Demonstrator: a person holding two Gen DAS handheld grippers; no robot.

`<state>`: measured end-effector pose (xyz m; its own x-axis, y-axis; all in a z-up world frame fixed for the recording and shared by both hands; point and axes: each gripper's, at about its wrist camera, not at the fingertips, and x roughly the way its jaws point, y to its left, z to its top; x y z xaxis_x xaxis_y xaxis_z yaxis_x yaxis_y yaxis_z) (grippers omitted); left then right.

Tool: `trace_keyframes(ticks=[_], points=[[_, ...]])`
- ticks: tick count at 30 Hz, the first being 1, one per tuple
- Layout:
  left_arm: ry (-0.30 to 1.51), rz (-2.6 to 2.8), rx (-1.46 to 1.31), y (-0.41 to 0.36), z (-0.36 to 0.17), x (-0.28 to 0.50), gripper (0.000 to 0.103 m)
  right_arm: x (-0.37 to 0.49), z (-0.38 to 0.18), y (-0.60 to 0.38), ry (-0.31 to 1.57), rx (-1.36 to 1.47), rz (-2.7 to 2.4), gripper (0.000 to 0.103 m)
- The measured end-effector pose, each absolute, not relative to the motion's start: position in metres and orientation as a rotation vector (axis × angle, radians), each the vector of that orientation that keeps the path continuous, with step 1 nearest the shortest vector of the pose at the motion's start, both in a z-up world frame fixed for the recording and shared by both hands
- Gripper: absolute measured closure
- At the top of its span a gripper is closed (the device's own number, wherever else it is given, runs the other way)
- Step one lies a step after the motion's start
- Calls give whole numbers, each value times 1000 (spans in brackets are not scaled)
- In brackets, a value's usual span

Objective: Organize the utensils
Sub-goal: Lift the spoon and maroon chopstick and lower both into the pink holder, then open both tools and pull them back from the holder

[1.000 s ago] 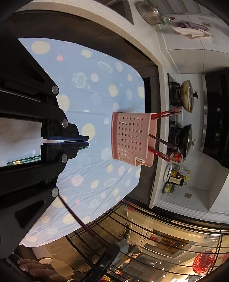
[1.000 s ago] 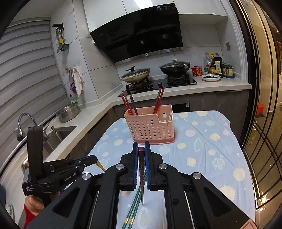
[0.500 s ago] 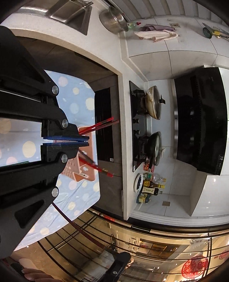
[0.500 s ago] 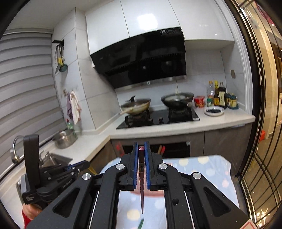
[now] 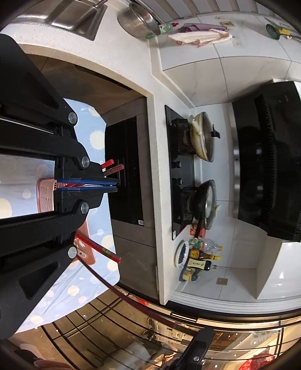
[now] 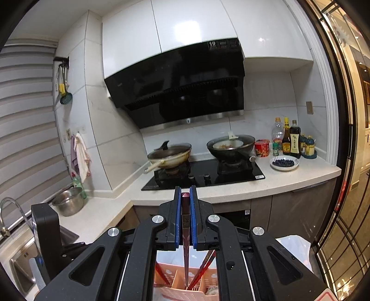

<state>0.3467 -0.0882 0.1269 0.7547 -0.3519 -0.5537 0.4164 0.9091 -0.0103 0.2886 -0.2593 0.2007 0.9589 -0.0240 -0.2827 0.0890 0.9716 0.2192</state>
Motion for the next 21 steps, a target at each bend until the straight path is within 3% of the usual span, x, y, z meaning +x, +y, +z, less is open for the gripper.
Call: trace_keyframes(ticks=[7,9,10,11,12,14,21], points=[[641,-427,123,-93,97,364,101,320,154,-256,408,228,-49,96],[647,-404,128,-94,93,366,97,320,146,-257,413,238,-65,91],[649,-393,131,-93,91,365,92,319,145,-258,412,240,-76,82],[648,-387,129,-92,91,364,77,316,141,-258,409,243,-77,74],[643,-374,124,-91,90,364,58,313,140,-258,405,244,-79,72],[615,-354,125,-88,93,357,47,307,139,-256,399,232,-85,71],[613,-360,112,-76,98,339,47,279,140,-250,395,205,-84,71]])
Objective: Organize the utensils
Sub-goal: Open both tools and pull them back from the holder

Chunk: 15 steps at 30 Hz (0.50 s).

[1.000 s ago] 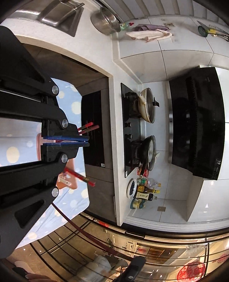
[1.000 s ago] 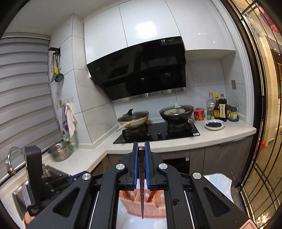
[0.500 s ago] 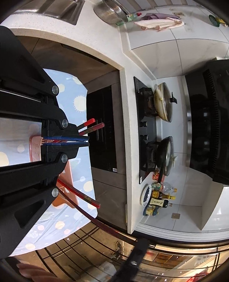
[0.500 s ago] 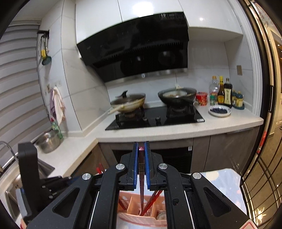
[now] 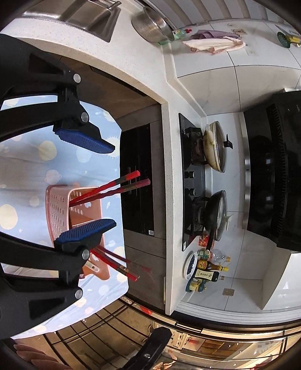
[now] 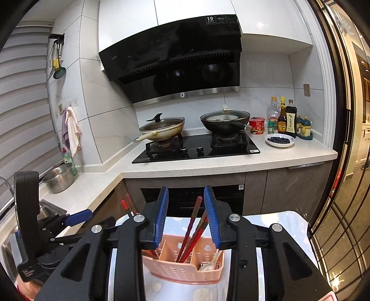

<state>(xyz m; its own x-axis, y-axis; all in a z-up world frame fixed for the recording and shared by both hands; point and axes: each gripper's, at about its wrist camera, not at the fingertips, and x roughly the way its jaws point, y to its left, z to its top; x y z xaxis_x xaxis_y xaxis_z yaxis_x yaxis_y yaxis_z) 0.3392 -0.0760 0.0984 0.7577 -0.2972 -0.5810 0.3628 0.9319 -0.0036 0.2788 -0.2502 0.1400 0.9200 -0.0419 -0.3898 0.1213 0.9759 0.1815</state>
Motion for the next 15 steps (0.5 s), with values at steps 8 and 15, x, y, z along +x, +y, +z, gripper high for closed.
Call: trace_keyframes(ticks=[8,15], points=[[609,-374,117,-68,99,305,47,237,129,-237,415,185,-77,71],[616,-384,117,-60,92,270,47,195,112,-224,446,170,-70,71]])
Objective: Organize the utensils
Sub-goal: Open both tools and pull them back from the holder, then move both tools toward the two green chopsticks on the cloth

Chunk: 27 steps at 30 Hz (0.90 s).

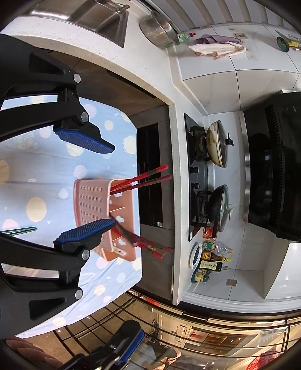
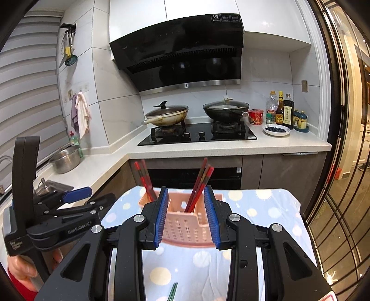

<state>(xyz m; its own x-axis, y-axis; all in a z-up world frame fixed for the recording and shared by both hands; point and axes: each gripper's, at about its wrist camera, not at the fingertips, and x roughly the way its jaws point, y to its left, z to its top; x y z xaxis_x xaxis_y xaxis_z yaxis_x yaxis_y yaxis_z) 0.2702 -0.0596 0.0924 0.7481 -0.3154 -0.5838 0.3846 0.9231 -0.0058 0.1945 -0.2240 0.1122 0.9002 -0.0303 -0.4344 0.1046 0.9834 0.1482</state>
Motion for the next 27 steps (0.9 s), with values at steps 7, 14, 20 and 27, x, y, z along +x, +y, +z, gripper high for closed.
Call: trace_keyframes(ticks=[7,14,20,27], points=[[636,-388,113,-47,76,235,47,152,89,-215,484,167,-63,71],[679,-390,102,-37,52,203,47,116,60,-209,544,201,-45,71],[716,-388,110,-33,32,179,47,93,42,-203,576,217,-42,71],[746,-391,110,-28,16,157,47,70,26,-194,600,220,-41,71]])
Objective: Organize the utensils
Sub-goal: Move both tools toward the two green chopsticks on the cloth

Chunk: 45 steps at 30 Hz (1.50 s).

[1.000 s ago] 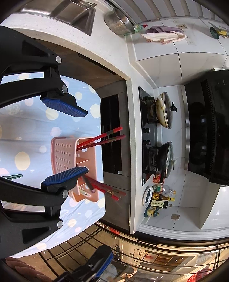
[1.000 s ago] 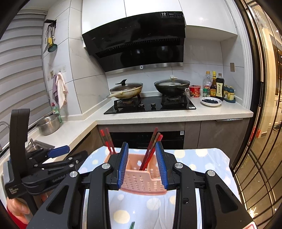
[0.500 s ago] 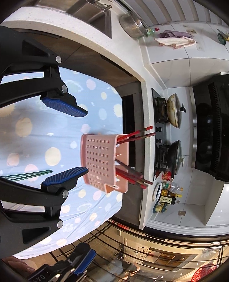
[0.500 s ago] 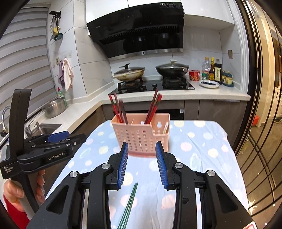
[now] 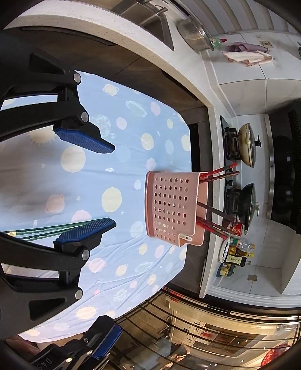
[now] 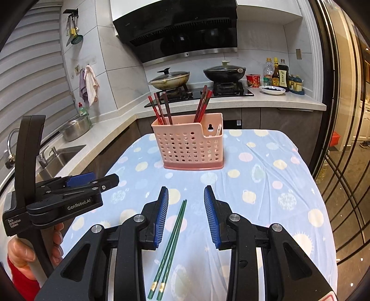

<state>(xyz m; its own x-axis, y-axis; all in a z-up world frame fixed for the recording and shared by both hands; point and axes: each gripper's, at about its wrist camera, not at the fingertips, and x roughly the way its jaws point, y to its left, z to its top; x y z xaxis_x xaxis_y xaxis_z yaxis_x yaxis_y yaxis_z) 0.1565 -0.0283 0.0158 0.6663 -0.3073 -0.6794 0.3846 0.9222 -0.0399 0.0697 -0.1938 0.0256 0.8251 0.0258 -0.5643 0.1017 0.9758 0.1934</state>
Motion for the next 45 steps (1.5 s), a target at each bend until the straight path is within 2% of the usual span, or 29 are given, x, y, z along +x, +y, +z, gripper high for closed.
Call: trace_keyframes(ticks=[7,11,20,28,30,33,45], points=[[768,-396,113,-25,4,138,47,49,8,-186,631,218,-39,71],[780,-394,114,-22,-6,125,42,38,-7,-182,665,218,-40,71],[842,-381,133,-13,-40,102,42,19,-53,-172,772,230,-38,71],[910,-329,175,-5,-80,86,36,12,-96,-151,874,232,-14,71],[925,-320,176,-2,-86,85,33,13,-103,-145,887,233,-10,67],[943,-308,173,3,-94,84,28,16,-109,-138,894,224,-6,66],[984,-294,183,12,-111,83,25,31,-120,-132,909,220,-17,66]])
